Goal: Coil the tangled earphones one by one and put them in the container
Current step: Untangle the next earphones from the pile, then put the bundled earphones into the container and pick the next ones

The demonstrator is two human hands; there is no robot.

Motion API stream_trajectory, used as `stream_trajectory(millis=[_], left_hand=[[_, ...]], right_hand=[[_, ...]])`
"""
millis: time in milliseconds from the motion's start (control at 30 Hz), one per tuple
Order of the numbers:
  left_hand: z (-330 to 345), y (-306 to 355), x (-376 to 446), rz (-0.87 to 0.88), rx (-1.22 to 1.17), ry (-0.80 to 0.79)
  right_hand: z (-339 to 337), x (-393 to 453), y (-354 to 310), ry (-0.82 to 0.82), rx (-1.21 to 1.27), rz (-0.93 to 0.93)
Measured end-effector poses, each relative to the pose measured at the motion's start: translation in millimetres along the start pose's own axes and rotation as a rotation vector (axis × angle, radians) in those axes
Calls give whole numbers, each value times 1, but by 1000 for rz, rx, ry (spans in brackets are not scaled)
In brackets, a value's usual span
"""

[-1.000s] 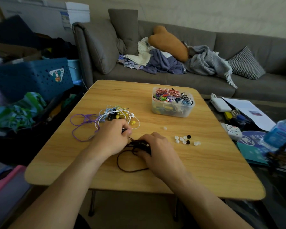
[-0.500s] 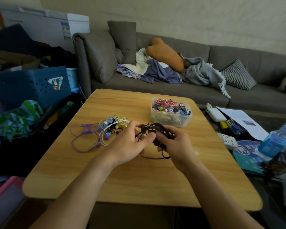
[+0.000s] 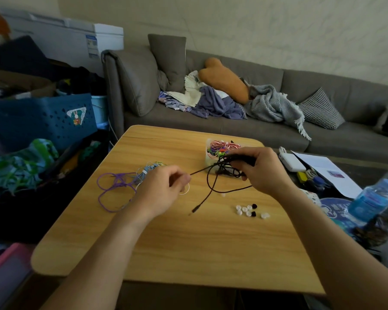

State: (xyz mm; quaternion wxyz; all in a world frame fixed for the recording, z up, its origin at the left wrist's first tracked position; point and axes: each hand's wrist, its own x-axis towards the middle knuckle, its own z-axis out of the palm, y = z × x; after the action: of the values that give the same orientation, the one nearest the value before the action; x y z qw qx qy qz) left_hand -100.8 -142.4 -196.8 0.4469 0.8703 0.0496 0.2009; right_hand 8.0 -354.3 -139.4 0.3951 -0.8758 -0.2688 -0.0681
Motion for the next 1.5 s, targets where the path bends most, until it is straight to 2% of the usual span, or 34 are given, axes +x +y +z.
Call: stream_trajectory(millis=[133, 300, 500, 700, 833, 1100, 1167, 1333, 1500], left_hand=[[1, -4, 2, -39, 76, -40], [9, -9, 2, -120, 207, -174], [15, -3, 14, -62, 215, -67], [20, 1, 22, -6, 124, 9], [32, 11, 36, 62, 110, 121], [48, 11, 61, 70, 187, 80], [48, 8, 64, 54, 191, 68], [42, 0, 68, 43, 217, 49], [40, -1, 65, 24, 233, 46]], right_hand=[[-13, 14, -7, 56, 39, -56], [-29, 38, -12, 163, 0, -104], [-56, 74, -24, 276, -132, -153], [-76, 109, -26, 334, -232, -173], [-66, 126, -9, 224, -339, -163], [17, 138, 81, -72, -487, -75], [22, 135, 86, -105, -461, -67], [20, 120, 80, -148, -429, -217], [26, 110, 77, -426, -414, -167]])
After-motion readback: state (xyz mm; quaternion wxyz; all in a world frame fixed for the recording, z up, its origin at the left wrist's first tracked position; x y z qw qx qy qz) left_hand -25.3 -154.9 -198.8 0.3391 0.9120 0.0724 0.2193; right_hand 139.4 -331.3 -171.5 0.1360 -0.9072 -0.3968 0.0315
